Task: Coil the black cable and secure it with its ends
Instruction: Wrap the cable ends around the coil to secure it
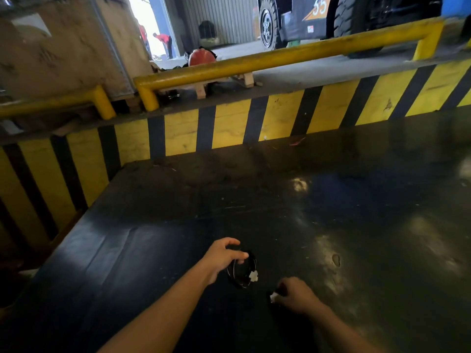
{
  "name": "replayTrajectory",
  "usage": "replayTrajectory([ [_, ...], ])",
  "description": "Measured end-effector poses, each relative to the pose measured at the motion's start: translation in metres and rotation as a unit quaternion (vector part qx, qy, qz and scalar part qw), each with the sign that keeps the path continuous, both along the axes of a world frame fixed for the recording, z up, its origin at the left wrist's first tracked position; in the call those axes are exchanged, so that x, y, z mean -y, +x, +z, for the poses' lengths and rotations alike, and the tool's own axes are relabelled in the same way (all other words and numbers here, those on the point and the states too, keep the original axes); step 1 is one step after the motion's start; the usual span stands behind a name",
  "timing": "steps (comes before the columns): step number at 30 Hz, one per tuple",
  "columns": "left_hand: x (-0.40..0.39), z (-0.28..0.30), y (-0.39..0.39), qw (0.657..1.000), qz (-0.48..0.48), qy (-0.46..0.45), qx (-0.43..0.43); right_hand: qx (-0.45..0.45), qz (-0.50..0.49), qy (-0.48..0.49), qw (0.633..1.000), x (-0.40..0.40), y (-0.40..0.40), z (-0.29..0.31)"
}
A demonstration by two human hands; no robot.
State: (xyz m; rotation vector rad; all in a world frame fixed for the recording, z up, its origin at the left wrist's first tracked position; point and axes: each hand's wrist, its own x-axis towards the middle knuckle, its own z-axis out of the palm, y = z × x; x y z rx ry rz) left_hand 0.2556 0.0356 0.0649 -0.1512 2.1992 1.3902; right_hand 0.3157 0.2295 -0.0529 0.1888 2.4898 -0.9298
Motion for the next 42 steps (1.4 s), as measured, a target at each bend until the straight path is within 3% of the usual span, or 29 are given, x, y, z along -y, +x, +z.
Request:
replayTrajectory([
  [6,0.005,0.0,0.007,0.999,-0.022,0.021,0.009,-0.036,0.029,0.033,0.998,0.008,0.002,0.001],
  [10,0.005,0.011,0.001,0.998,-0.019,0.045,-0.028,-0.072,-0.006,-0.055,0.996,-0.001,-0.016,0.026],
  [14,0.002,0.035,-0.015,0.996,-0.02,0.06,-0.067,-0.158,-0.064,-0.171,0.97,-0.013,-0.045,0.095],
  [17,-0.006,0.062,-0.027,0.992,-0.026,0.083,-0.092,-0.221,-0.046,-0.227,0.948,-0.021,-0.058,0.154],
  [21,-0.017,0.104,-0.039,0.985,-0.079,0.097,-0.121,-0.262,0.066,-0.183,0.945,-0.029,-0.068,0.216],
  [25,-0.024,0.132,-0.043,0.976,-0.134,0.112,-0.133,-0.311,0.112,-0.133,0.934,-0.032,-0.077,0.252],
  [29,-0.03,0.14,-0.044,0.972,-0.12,0.132,-0.153,-0.381,0.064,-0.089,0.918,-0.03,-0.081,0.262],
  [33,-0.037,0.143,-0.045,0.971,-0.057,0.167,-0.16,-0.508,0.014,-0.019,0.861,-0.019,-0.073,0.26],
  [37,-0.04,0.15,-0.041,0.968,-0.056,0.187,-0.157,-0.504,0.048,0.024,0.862,-0.013,-0.069,0.257],
  [42,-0.043,0.158,-0.04,0.962,-0.071,0.168,-0.202,-0.504,0.059,0.006,0.862,-0.017,-0.071,0.264],
])
